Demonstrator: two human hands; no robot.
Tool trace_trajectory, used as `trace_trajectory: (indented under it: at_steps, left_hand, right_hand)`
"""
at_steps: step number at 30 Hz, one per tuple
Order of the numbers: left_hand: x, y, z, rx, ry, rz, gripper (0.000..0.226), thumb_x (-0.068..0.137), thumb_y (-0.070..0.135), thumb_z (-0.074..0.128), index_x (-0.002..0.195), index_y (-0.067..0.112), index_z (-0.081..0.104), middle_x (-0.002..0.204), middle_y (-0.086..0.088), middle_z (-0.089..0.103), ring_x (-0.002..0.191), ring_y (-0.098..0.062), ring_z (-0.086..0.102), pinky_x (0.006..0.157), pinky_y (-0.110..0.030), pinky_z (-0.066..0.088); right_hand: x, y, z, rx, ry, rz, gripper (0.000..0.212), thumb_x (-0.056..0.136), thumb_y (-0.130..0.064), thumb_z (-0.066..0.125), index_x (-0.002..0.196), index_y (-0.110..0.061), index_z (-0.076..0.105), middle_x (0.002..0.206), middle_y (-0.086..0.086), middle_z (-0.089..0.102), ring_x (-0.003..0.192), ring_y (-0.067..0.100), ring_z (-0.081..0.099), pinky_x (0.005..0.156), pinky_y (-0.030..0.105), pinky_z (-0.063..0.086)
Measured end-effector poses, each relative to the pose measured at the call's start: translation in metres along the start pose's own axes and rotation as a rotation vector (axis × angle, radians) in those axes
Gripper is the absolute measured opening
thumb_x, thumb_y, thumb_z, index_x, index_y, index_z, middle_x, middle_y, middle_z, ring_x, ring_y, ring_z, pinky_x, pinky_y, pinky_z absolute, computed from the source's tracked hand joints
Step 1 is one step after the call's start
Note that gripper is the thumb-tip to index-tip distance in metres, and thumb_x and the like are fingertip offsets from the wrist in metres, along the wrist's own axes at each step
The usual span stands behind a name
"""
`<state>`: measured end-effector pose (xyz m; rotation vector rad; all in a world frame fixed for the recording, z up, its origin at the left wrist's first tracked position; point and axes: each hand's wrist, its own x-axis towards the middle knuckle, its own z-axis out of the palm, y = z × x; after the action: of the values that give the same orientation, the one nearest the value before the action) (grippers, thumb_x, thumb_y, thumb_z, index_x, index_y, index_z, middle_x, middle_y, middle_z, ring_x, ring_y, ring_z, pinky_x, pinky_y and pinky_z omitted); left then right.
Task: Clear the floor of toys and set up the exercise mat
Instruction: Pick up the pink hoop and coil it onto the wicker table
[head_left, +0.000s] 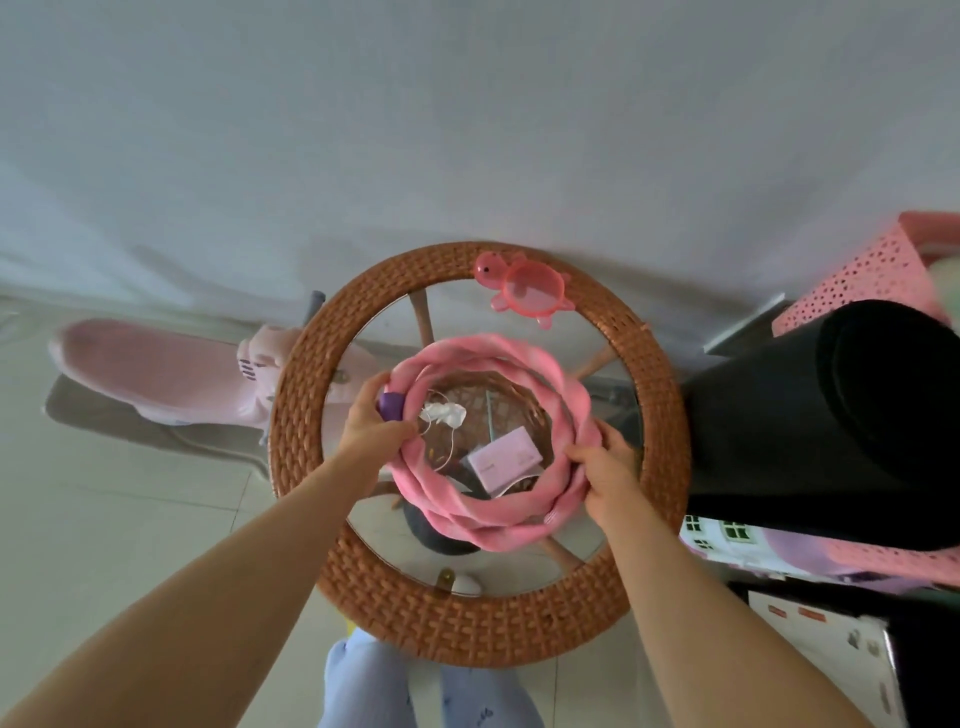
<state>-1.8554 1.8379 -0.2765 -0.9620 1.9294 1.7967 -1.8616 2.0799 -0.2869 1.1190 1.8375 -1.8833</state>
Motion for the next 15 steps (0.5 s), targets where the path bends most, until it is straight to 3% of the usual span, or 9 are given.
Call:
trace_trajectory:
  at_steps: [4,7,10,12,15]
  left_hand:
    - [0.004,-0.011,0.007,-0.063,-0.069,-0.145,0.078,0.071,-0.01,0.059,0.135,0.028,0.036,0.11,-0.013,0.056,0.09,-0.03,0.061,0.063,-0.036,0.054]
    - [0.002,-0.009,0.01,-0.116,-0.061,-0.152,0.058,0.076,-0.004,0.055,0.126,0.025,0.047,0.113,-0.012,0.058,0.087,-0.023,0.061,0.062,-0.033,0.051]
    - [0.001,0.002,0.009,-0.097,-0.021,-0.081,0.061,0.079,0.001,0.056,0.135,0.019,0.042,0.136,-0.009,0.047,0.111,-0.023,0.052,0.081,-0.032,0.042]
    - [-0.003,0.012,0.004,-0.085,-0.004,-0.039,0.068,0.081,0.004,0.057,0.143,0.016,0.03,0.147,-0.007,0.035,0.128,-0.024,0.038,0.095,-0.035,0.035]
    - [-0.019,0.03,-0.006,-0.114,0.012,0.023,0.064,0.083,0.005,0.057,0.141,0.018,0.034,0.145,-0.004,0.037,0.129,-0.021,0.037,0.102,-0.038,0.032]
  right_hand:
    - [0.004,-0.001,-0.006,-0.067,-0.041,0.035,0.037,0.082,0.008,0.056,0.116,-0.008,0.059,0.104,0.011,0.065,0.089,0.023,0.063,0.074,0.032,0.05]
    - [0.005,-0.008,-0.014,-0.124,-0.136,0.032,0.03,0.085,0.01,0.049,0.111,0.001,0.06,0.107,0.017,0.065,0.102,0.032,0.062,0.085,0.038,0.05]
    - [0.004,-0.018,-0.016,-0.177,-0.156,0.019,0.028,0.085,0.008,0.051,0.11,0.0,0.06,0.112,0.018,0.064,0.111,0.034,0.058,0.096,0.044,0.046]
    - [-0.002,-0.028,-0.012,-0.168,-0.095,-0.026,0.04,0.084,0.002,0.057,0.123,-0.004,0.054,0.126,0.014,0.057,0.121,0.031,0.051,0.102,0.044,0.041]
    - [-0.016,-0.046,-0.008,-0.1,-0.051,-0.121,0.055,0.083,-0.006,0.063,0.135,-0.008,0.044,0.137,0.008,0.049,0.12,0.021,0.049,0.1,0.035,0.04]
